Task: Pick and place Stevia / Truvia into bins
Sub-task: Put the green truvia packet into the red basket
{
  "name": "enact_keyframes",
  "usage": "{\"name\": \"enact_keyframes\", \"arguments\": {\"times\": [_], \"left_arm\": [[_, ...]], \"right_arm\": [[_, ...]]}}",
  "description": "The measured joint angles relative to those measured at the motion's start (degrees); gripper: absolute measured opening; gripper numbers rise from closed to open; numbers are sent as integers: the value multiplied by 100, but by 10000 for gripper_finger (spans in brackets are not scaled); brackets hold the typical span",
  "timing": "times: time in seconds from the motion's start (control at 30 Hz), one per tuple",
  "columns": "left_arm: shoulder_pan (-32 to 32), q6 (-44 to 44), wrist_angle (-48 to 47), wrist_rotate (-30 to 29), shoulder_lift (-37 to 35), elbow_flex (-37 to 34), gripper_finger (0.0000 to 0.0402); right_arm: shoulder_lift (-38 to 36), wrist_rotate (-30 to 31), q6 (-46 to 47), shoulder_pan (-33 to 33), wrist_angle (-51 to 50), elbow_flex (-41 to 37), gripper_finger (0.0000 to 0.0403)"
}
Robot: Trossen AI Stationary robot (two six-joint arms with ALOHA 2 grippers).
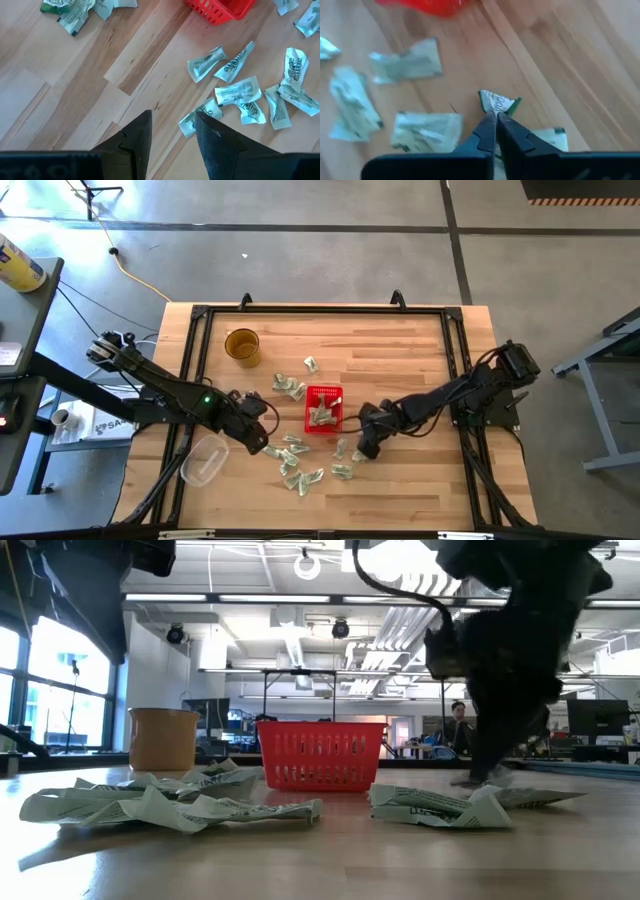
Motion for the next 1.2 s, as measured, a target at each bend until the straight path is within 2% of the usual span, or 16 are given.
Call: {"name": "enact_keyframes", "arguments": {"times": [0.13, 0.37, 0.43, 0.57, 0.67, 0.8, 0.93, 1.0, 1.07, 1.2], "left_arm": [[0, -48, 4, -1, 0, 0, 184], [0, -164, 10, -25, 0, 0, 184], [0, -287, 6, -52, 0, 0, 184], [0, -465, -7, -74, -20, 0, 184], [7, -592, -64, -71, -76, 0, 184], [7, -693, -123, -48, -95, 0, 184], [37, -940, -111, -185, -96, 0, 184], [212, -1202, -121, 23, -96, 0, 184], [456, -1274, -122, 471, -96, 0, 184], [1048, -479, 52, 892, -96, 0, 184]], "right_arm": [[0, 106, -378, -146, -116, 489, 4], [0, 892, -1603, -507, -891, 1756, 3], [-4, 719, -1963, -689, -803, 1975, 2], [-4, -132, -2061, -1182, -728, 2066, 18], [-4, -275, -1894, -1444, -728, 2066, 49], [-4, -589, -1533, -1627, -617, 2066, 111], [-4, -361, -1521, -1584, -581, 2116, 172], [-2, -102, -1522, -1532, -703, 2217, 195], [-2, 125, -1527, -1497, -942, 2355, 215], [-2, 324, -1397, -1524, -1760, 2586, 242]]}}
